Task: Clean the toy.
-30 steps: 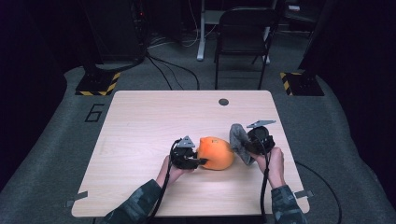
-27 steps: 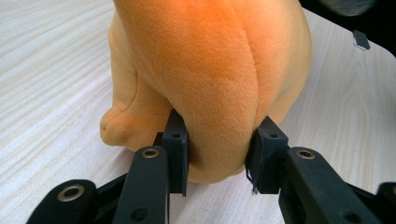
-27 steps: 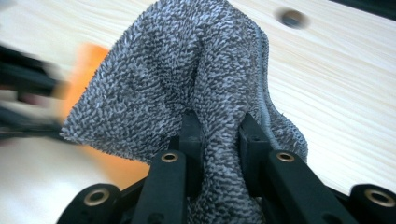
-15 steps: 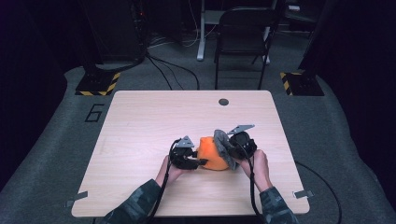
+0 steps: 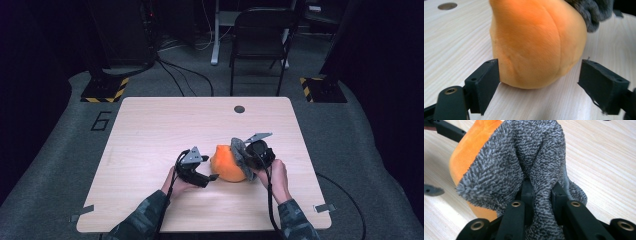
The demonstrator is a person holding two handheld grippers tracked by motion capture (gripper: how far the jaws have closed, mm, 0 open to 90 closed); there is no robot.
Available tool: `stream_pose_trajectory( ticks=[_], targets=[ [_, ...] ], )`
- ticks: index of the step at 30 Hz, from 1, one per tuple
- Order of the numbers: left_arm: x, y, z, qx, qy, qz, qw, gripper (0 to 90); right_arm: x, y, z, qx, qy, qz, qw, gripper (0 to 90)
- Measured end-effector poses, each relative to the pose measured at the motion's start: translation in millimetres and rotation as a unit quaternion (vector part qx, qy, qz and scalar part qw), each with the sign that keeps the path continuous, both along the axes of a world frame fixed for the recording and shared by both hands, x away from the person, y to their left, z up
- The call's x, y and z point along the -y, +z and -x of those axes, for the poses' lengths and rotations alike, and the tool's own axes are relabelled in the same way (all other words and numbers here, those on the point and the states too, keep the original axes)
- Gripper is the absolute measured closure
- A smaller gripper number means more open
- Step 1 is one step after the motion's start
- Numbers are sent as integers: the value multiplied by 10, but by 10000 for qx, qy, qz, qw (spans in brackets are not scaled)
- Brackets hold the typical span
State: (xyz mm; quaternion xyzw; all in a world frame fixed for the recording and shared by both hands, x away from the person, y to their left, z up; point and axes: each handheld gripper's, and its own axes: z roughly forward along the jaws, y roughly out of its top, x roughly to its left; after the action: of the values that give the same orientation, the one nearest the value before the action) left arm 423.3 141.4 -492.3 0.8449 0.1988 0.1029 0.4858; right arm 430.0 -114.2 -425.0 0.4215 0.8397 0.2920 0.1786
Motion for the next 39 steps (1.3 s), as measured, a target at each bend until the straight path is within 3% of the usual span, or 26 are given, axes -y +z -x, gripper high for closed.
stream_pose_trajectory(
  ticks=[4,13,27,33,35,37,38,39],
  targets=[
    [-3,-58,8,310,-154,-286,9990,148,-5,0,-9,-7,-11,11,10000,771],
    [38,-176,-97,444,-79,-458,9979,152,-3,-23,-50,-9,-40,36,10000,771],
    [163,-287,-281,260,-269,-467,9982,138,-2,-46,-67,14,-70,70,10000,772],
    [190,-306,-282,258,-337,-518,9978,147,14,-68,-70,31,-132,58,9999,772],
    [200,-312,-264,306,-343,-535,9975,175,13,-69,-66,7,-144,51,9999,771],
    [215,-319,-245,333,-293,-568,9974,285,10,-76,-71,34,-103,61,9999,772],
    [211,-316,-241,337,-279,-550,9975,285,7,-79,-69,31,-98,43,9999,772],
    [208,-316,-234,387,-234,-549,9975,360,2,-76,-60,16,-120,33,9999,772]
  ],
)
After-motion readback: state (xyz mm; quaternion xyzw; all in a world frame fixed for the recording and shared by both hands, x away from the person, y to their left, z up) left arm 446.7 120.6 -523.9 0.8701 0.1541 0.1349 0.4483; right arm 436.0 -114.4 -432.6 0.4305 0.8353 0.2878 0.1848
